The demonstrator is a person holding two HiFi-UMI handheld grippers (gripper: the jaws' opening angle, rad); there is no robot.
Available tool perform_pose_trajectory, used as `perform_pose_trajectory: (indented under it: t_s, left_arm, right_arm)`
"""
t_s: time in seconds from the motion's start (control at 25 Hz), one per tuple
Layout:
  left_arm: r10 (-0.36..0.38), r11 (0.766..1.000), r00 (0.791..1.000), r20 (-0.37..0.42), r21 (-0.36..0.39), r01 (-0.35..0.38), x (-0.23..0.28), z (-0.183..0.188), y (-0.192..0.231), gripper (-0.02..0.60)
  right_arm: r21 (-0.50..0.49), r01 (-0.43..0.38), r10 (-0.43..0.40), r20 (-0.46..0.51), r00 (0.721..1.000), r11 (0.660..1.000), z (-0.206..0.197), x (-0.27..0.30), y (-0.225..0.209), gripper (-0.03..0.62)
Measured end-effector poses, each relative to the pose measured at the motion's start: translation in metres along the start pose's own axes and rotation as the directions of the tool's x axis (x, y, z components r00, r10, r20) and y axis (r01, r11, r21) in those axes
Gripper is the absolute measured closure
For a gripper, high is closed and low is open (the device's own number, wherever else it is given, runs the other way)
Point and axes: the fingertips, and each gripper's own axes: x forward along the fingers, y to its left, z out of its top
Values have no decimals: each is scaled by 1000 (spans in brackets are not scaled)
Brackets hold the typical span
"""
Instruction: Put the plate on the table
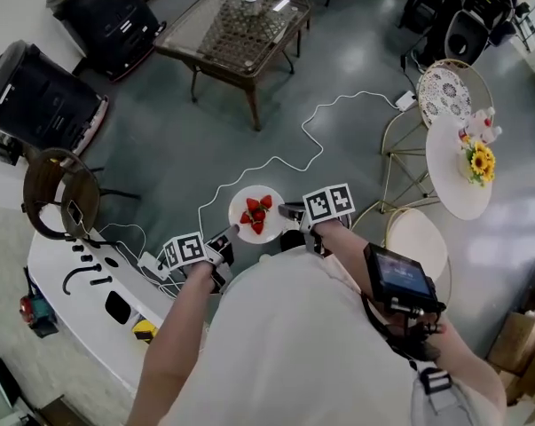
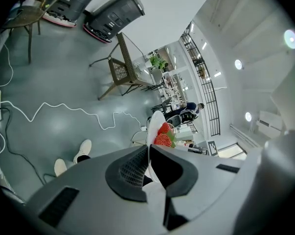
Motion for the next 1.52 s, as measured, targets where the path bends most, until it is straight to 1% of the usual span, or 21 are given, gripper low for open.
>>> perform_pose_trajectory:
  t_s: [0.16,0.4,0.64,0.76,0.84,0.96,1.08,1.36,1.52]
  left_arm:
    - [14,1000,1000,9,-12,-13,23,24,-8,568]
    - [35,999,999,5,3,-35,60,64,-22,568]
    - [62,998,998,-13,19,-62,95,87,-37,568]
    - [63,998,998,-11,31,-63,112,101,-40,568]
    - [67,997,998,-13,38,-66,122,106,-43,568]
    - [77,996,996,-33,47,-76,135,112,-45,568]
    - [87,995,995,-56,46,-84,146,117,-46,568]
    - [107,994,992,-69,43,-104,170,142,-38,568]
    - [111,994,992,-57,28,-109,164,156,-39,568]
  right_arm:
    - [0,-19,19,-12,1000,1000,33,-1,-14,563]
    - [0,-35,35,-1,999,999,86,-5,-36,563]
    - [15,-63,63,17,998,998,120,-16,-60,563]
    - [11,-77,77,29,997,997,138,-18,-72,563]
    - [18,-80,79,43,996,997,146,-20,-79,563]
    - [53,-84,81,61,995,995,151,-24,-90,563]
    - [85,-78,74,58,996,993,156,-23,-102,563]
    - [77,-71,68,39,997,995,183,-19,-115,563]
    - [66,-64,63,24,998,996,196,-10,-107,563]
